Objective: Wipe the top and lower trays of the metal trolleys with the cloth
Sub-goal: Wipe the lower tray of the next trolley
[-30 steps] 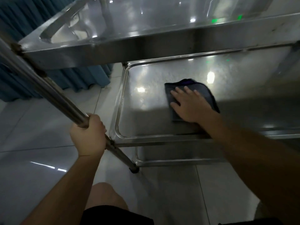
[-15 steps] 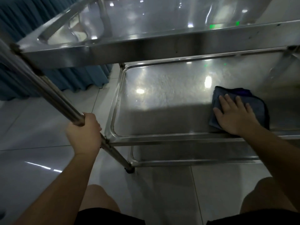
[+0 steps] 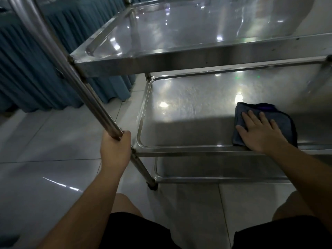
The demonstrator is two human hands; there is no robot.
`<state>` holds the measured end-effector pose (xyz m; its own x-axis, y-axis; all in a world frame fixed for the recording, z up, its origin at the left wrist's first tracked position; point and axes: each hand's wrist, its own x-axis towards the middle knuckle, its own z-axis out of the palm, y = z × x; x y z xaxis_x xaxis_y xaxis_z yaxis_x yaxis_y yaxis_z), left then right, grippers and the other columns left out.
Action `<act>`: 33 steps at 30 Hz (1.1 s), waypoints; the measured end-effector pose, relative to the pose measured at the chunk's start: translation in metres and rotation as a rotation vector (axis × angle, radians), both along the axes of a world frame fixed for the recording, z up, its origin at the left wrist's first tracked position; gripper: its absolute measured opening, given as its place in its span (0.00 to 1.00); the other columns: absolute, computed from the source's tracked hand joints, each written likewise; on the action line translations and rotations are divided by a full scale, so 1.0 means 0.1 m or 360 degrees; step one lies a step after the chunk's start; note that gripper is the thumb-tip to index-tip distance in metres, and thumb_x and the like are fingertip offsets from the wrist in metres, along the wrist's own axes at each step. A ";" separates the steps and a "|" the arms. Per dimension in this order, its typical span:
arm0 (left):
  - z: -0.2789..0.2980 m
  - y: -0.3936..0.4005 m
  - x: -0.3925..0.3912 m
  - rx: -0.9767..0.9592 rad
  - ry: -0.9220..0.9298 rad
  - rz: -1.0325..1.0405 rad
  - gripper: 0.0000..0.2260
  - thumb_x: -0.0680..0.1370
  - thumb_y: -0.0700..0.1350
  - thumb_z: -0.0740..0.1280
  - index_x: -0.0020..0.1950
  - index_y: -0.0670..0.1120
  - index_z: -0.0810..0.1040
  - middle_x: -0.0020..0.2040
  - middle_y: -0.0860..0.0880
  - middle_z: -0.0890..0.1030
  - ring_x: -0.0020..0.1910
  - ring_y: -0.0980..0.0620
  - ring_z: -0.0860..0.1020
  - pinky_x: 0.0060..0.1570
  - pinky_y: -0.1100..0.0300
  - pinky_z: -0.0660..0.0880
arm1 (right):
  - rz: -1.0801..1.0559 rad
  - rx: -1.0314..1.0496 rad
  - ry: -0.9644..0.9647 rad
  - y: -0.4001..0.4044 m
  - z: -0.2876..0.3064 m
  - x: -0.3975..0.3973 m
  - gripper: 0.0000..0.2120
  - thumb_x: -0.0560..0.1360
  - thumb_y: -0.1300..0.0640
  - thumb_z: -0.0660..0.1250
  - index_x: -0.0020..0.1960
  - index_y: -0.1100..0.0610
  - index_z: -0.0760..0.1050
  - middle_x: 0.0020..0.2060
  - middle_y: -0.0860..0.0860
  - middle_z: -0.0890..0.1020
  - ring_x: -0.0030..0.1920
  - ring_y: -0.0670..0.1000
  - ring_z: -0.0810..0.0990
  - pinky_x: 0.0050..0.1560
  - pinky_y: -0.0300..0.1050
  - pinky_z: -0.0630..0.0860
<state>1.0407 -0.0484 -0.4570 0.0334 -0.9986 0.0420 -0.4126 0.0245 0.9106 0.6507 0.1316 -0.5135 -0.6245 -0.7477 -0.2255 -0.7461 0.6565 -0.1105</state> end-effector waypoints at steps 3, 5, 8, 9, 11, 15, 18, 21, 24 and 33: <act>-0.27 0.46 0.05 0.0156 0.0004 0.0091 0.24 0.78 0.43 0.76 0.70 0.49 0.69 0.62 0.48 0.75 0.54 0.50 0.80 0.41 0.60 0.79 | 0.0003 -0.0027 -0.0002 0.00 -0.04 -0.01 0.34 0.82 0.34 0.38 0.84 0.45 0.37 0.83 0.44 0.39 0.83 0.54 0.38 0.81 0.59 0.41; -0.44 0.87 -0.01 0.0268 0.0098 0.0071 0.20 0.80 0.40 0.73 0.66 0.52 0.69 0.58 0.47 0.78 0.51 0.48 0.81 0.42 0.56 0.78 | 0.0007 -0.0055 -0.0002 0.00 -0.07 -0.02 0.33 0.82 0.34 0.38 0.84 0.45 0.37 0.83 0.44 0.39 0.83 0.55 0.39 0.81 0.60 0.41; -0.53 1.20 -0.30 0.0204 0.0012 -0.0377 0.15 0.81 0.39 0.70 0.58 0.58 0.72 0.47 0.53 0.82 0.45 0.53 0.82 0.45 0.52 0.80 | 0.0031 -0.0077 0.0002 -0.02 -0.10 -0.03 0.33 0.83 0.36 0.38 0.84 0.46 0.37 0.83 0.45 0.39 0.83 0.56 0.39 0.81 0.62 0.42; -0.48 1.23 -0.45 0.0134 -0.0018 -0.0550 0.14 0.81 0.40 0.70 0.58 0.59 0.73 0.46 0.55 0.82 0.44 0.56 0.81 0.46 0.51 0.80 | 0.0039 -0.0083 0.0003 -0.01 -0.10 -0.03 0.33 0.83 0.36 0.38 0.84 0.46 0.37 0.84 0.45 0.40 0.83 0.57 0.40 0.81 0.62 0.42; -0.35 1.20 -0.81 -0.0094 -0.0137 -0.0871 0.13 0.80 0.43 0.70 0.58 0.61 0.74 0.46 0.59 0.81 0.45 0.58 0.81 0.46 0.58 0.79 | 0.0050 -0.0118 0.0006 0.00 -0.10 -0.03 0.33 0.82 0.36 0.38 0.84 0.46 0.38 0.84 0.46 0.40 0.83 0.57 0.40 0.81 0.62 0.42; -0.22 1.04 -1.64 -0.0535 -0.0420 -0.1300 0.11 0.82 0.48 0.68 0.64 0.58 0.76 0.50 0.63 0.76 0.51 0.66 0.77 0.47 0.73 0.72 | 0.0052 -0.0189 -0.0006 0.03 -0.07 0.00 0.34 0.81 0.36 0.38 0.84 0.48 0.40 0.84 0.47 0.42 0.83 0.56 0.39 0.81 0.61 0.41; -0.23 0.92 -2.20 -0.0711 -0.0544 -0.1363 0.11 0.83 0.48 0.66 0.65 0.52 0.77 0.57 0.55 0.77 0.53 0.60 0.77 0.54 0.59 0.78 | 0.0051 -0.0246 -0.0038 0.05 -0.06 0.01 0.33 0.82 0.37 0.37 0.84 0.48 0.42 0.84 0.46 0.44 0.83 0.56 0.40 0.81 0.62 0.41; -0.33 0.90 -2.56 -0.0788 -0.0693 -0.1341 0.14 0.84 0.48 0.64 0.70 0.51 0.76 0.68 0.51 0.76 0.62 0.51 0.76 0.60 0.55 0.75 | 0.0125 -0.0255 -0.0020 0.09 -0.09 -0.04 0.31 0.84 0.39 0.39 0.84 0.48 0.41 0.84 0.47 0.43 0.83 0.56 0.39 0.80 0.61 0.39; -0.44 0.88 -2.75 -0.0752 -0.0876 -0.1370 0.18 0.84 0.44 0.61 0.75 0.47 0.74 0.74 0.48 0.74 0.69 0.46 0.74 0.68 0.49 0.72 | 0.0157 -0.0261 -0.0067 0.11 -0.09 -0.08 0.31 0.84 0.39 0.40 0.84 0.47 0.41 0.84 0.46 0.42 0.83 0.55 0.39 0.80 0.60 0.38; -0.74 0.83 -2.79 -0.0537 -0.1295 -0.1378 0.26 0.88 0.54 0.48 0.86 0.50 0.55 0.87 0.48 0.52 0.85 0.48 0.49 0.83 0.50 0.48 | 0.0364 -0.0215 -0.0020 0.40 -0.06 -0.69 0.30 0.84 0.37 0.42 0.84 0.43 0.43 0.83 0.41 0.44 0.83 0.50 0.41 0.80 0.56 0.39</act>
<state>0.7615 0.0343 -0.5311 -0.7896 -0.6137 0.0009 -0.5867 0.7553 0.2919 0.5813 0.1717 -0.5198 -0.4338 -0.8929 -0.1208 -0.8713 0.4498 -0.1962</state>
